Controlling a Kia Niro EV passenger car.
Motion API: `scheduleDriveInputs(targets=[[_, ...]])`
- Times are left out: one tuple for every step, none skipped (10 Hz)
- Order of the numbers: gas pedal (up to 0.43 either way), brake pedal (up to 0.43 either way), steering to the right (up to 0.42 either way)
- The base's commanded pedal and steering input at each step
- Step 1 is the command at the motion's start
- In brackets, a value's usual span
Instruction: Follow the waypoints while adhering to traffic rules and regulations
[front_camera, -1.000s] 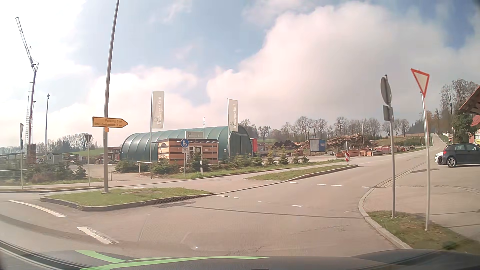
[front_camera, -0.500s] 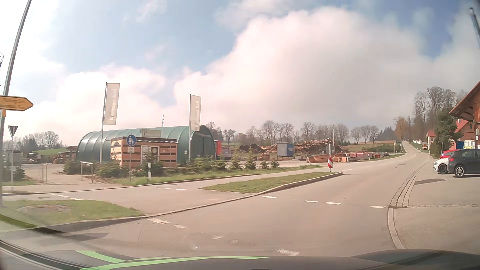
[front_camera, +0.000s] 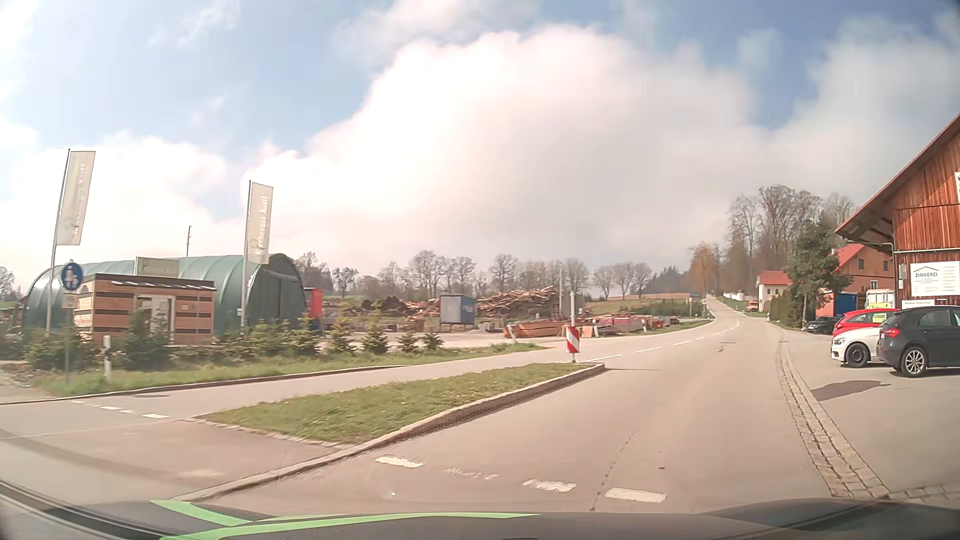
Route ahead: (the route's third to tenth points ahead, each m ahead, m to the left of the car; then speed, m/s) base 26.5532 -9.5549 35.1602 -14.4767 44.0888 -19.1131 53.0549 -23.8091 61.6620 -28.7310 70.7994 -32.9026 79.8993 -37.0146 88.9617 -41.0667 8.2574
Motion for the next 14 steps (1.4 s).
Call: scheduleDriveInputs(targets=[[0.169,0.0,0.248],[0.189,0.0,0.249],[0.197,0.0,0.249],[0.248,0.0,0.244],[0.268,0.0,0.23],[0.299,0.0,0.217],[0.339,0.0,0.194],[0.378,0.0,0.17],[0.39,0.0,0.14],[0.398,0.0,0.116],[0.429,0.0,0.084],[0.441,0.0,0.063],[0.449,0.0,0.049],[0.449,0.0,0.037]])
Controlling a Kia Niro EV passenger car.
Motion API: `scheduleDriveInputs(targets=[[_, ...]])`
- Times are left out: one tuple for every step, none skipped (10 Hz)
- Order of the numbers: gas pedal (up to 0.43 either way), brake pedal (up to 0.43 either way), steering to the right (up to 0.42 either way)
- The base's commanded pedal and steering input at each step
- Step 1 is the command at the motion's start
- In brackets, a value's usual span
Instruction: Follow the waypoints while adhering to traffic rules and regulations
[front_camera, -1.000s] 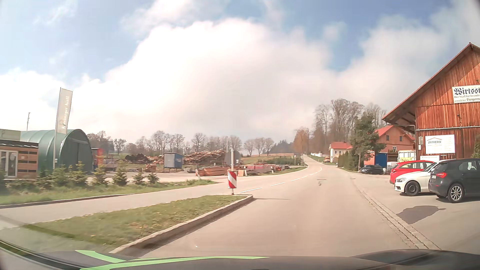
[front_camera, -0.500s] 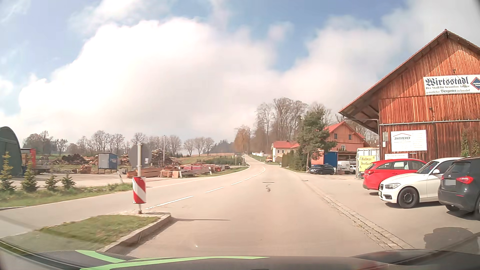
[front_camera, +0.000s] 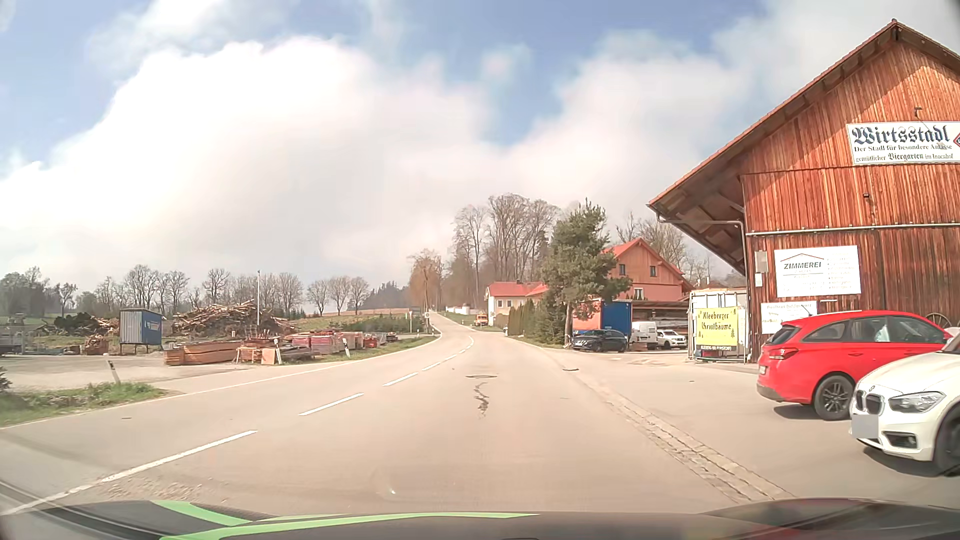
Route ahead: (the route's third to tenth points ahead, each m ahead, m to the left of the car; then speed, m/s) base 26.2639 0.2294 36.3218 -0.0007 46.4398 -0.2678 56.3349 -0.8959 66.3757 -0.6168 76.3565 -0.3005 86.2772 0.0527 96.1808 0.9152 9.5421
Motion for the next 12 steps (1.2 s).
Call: scheduleDriveInputs(targets=[[0.461,0.0,0.023],[0.469,0.0,0.015],[0.469,0.0,0.013],[0.48,0.0,0.012],[0.48,0.0,0.01],[0.48,0.0,0.007],[0.488,0.0,0.004],[0.488,0.0,0.003],[0.488,0.0,0.004],[0.5,0.0,0.003],[0.5,0.0,0.004],[0.512,0.0,0.004]])
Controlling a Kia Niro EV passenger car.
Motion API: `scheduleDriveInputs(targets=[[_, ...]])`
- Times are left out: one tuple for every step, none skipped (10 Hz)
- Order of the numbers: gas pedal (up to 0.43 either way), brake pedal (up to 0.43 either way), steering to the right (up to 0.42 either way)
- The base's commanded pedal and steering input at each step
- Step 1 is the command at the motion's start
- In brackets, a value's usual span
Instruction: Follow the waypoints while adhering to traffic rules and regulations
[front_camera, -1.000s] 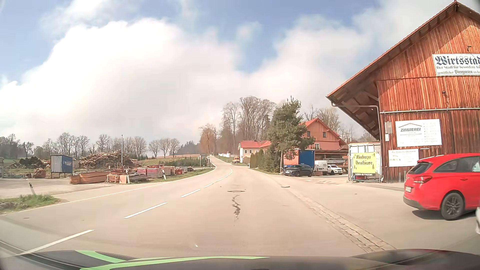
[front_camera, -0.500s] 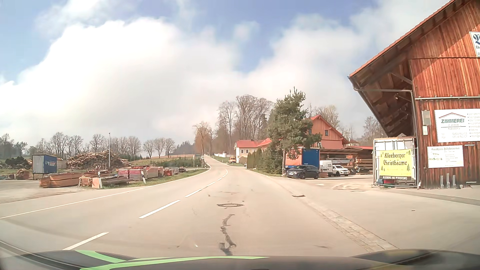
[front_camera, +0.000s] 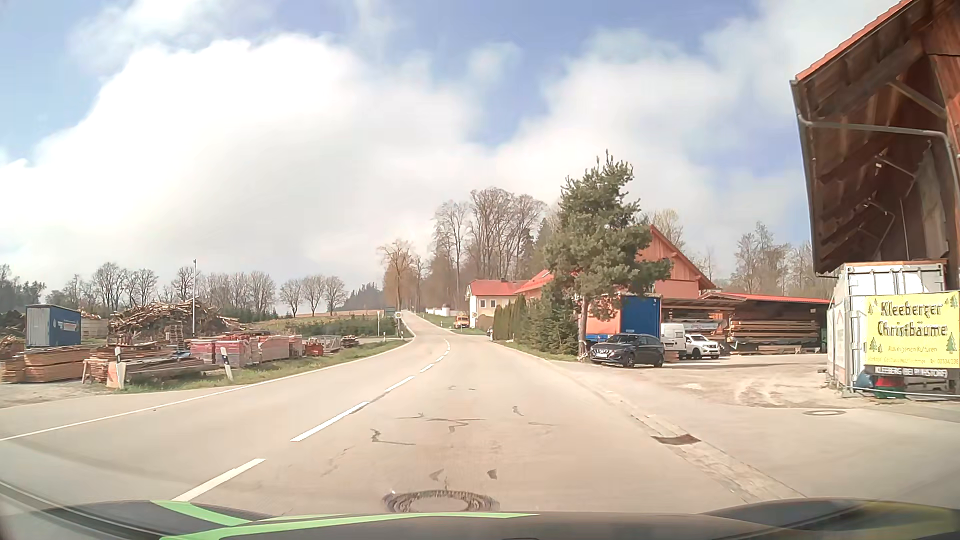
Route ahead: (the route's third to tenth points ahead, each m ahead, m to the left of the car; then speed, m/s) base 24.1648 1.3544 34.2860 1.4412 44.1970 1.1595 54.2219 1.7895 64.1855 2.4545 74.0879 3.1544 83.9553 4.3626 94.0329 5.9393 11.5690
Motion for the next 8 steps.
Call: scheduleDriveInputs(targets=[[0.512,0.0,0.004],[0.512,0.0,0.004],[0.52,0.0,0.004],[0.52,0.0,0.004],[0.52,0.0,0.004],[0.52,0.0,0.004],[0.52,0.0,0.004],[0.52,0.0,0.003]])
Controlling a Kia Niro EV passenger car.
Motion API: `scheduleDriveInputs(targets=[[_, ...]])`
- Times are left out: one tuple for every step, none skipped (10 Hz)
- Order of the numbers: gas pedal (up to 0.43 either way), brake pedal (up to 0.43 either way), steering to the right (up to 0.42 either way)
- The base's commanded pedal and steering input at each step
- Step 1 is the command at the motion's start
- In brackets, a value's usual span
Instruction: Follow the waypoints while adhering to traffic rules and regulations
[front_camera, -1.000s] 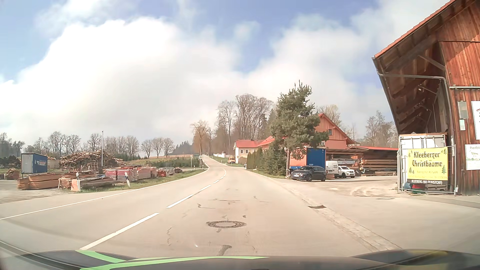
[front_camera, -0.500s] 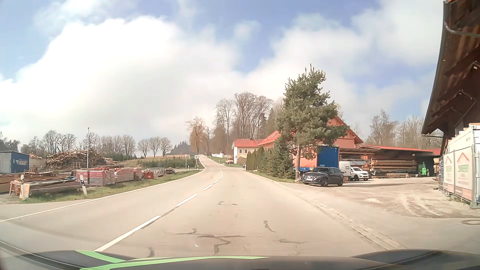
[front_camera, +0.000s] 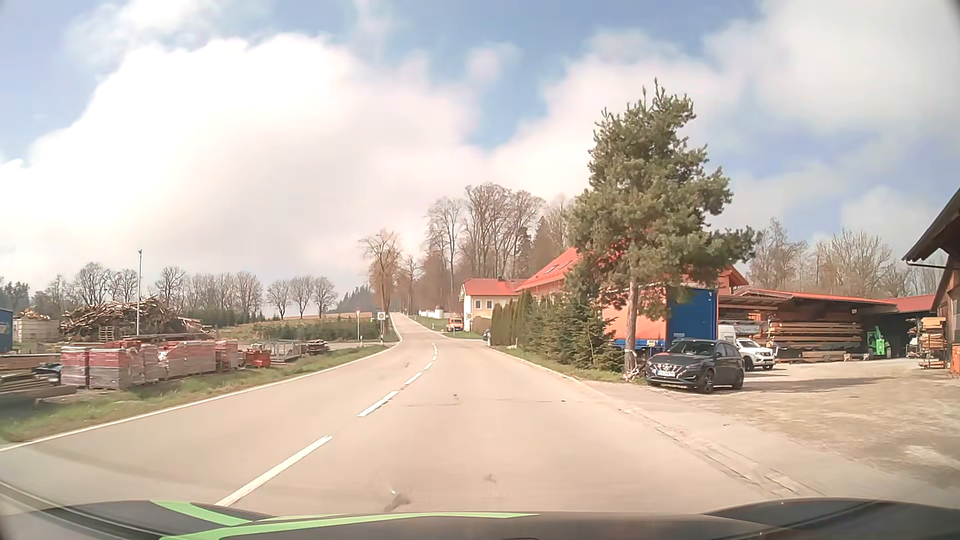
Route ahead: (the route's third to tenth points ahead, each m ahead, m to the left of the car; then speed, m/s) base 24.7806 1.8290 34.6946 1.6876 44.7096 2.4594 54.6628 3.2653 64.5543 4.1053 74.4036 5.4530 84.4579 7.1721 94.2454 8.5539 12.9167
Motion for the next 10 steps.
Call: scheduleDriveInputs(targets=[[0.52,0.0,0.002],[0.52,0.0,-0.002],[0.52,0.0,-0.005],[0.52,0.0,-0.006],[0.52,0.0,-0.006],[0.52,0.0,-0.006],[0.52,0.0,-0.009],[0.52,0.0,-0.012],[0.531,0.0,-0.013],[0.531,0.0,-0.013]])
